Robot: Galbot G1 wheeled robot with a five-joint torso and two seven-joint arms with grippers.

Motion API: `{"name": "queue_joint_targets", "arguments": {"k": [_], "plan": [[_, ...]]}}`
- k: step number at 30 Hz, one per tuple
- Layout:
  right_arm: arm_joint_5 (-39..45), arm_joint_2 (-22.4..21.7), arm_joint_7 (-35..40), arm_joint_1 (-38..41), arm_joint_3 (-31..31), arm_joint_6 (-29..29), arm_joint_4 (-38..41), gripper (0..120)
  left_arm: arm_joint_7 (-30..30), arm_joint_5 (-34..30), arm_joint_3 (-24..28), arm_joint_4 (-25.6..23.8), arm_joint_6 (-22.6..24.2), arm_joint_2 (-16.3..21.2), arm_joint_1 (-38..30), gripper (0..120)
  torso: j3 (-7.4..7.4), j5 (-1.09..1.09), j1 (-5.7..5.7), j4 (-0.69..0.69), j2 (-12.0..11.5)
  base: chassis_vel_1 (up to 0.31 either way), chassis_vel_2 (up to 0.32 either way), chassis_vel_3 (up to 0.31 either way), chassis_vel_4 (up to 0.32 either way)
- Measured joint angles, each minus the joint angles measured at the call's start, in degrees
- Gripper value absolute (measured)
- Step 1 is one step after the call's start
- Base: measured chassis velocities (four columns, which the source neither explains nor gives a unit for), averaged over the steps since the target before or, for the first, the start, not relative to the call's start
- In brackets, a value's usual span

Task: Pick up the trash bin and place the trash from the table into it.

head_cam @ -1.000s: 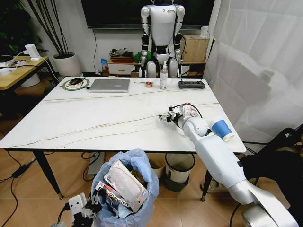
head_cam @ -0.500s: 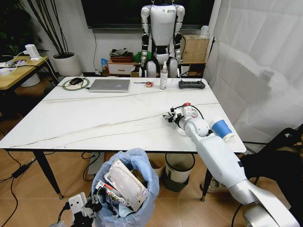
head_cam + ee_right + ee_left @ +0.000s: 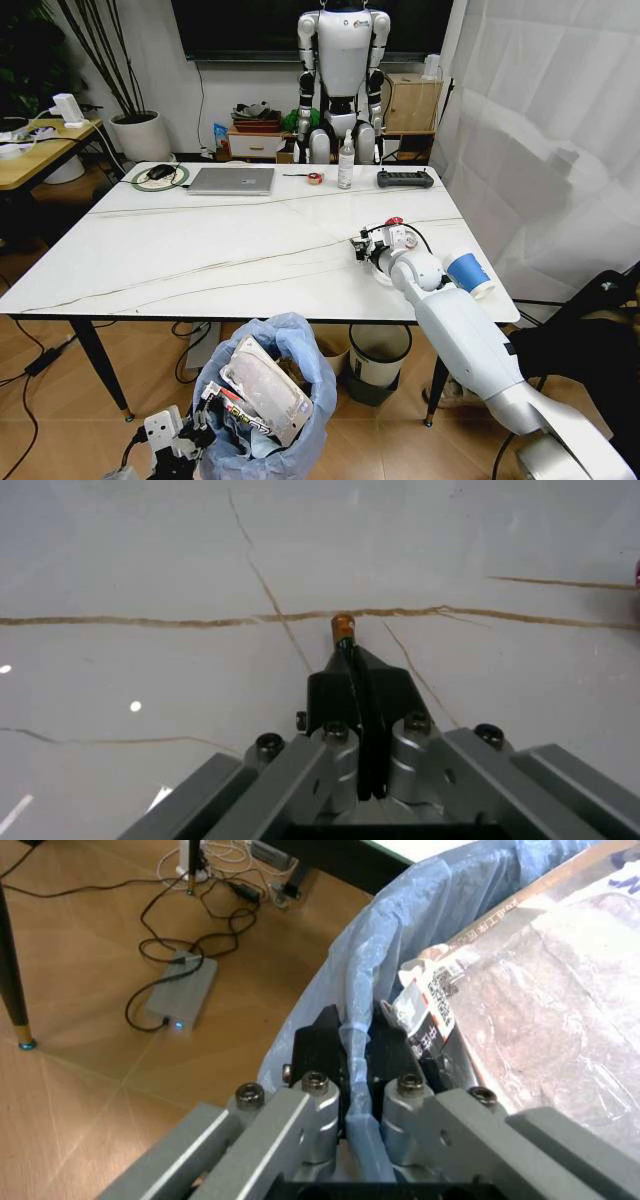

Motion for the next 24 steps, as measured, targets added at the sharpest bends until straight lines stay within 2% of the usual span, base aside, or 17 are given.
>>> {"name": "queue_joint_targets", "arguments": {"k": [7, 13, 17, 19, 21, 24], "plan": [[0.3, -0.6, 0.2, -0.7, -0.1, -0.4, 1.9, 0, 0.0, -0.3, -0.1, 0.0, 0.0, 0.2, -0.2, 1, 0.01, 0.01, 0.0, 0.0, 0.0, 0.0, 0.0, 0.0, 0.0], [5.4, -2.6, 1.7, -0.8, 0.5, -2.1, 8.1, 0, 0.0, -0.4, 0.0, 0.2, 0.0, 0.4, -0.4, 1, 0.01, 0.01, 0.0, 0.01, 0.0, 0.0, 0.0, 0.0, 0.0], [14.3, -7.5, 2.5, -2.2, 0.9, -3.9, 18.6, 0, -0.1, -0.7, 0.0, 0.3, 0.1, 0.5, -0.7, 1, 0.01, 0.0, 0.01, 0.01, 0.0, 0.0, 0.0, 0.0, 0.0], [18.9, -11.6, 2.5, -4.1, 1.1, -4.2, 27.0, 0, -0.1, -0.9, 0.0, 0.3, 0.1, 0.5, -0.8, 1, 0.0, 0.0, 0.0, -0.02, 0.0, 0.0, 0.0, 0.0, 0.0], [20.2, -12.6, 2.6, -4.7, 1.1, -4.2, 29.3, 0, -0.1, -0.9, 0.0, 0.3, 0.1, 0.5, -0.9, 1, 0.0, -0.01, 0.0, -0.02, 0.0, 0.0, 0.0, 0.0, 0.0], [26.0, -16.9, 3.3, -8.1, 0.4, -3.6, 40.2, 0, -0.1, -1.0, 0.0, 0.4, 0.2, 0.7, -1.0, 1, 0.0, 0.01, 0.0, -0.01, 0.0, 0.0, 0.0, 0.0, 0.0]]}}
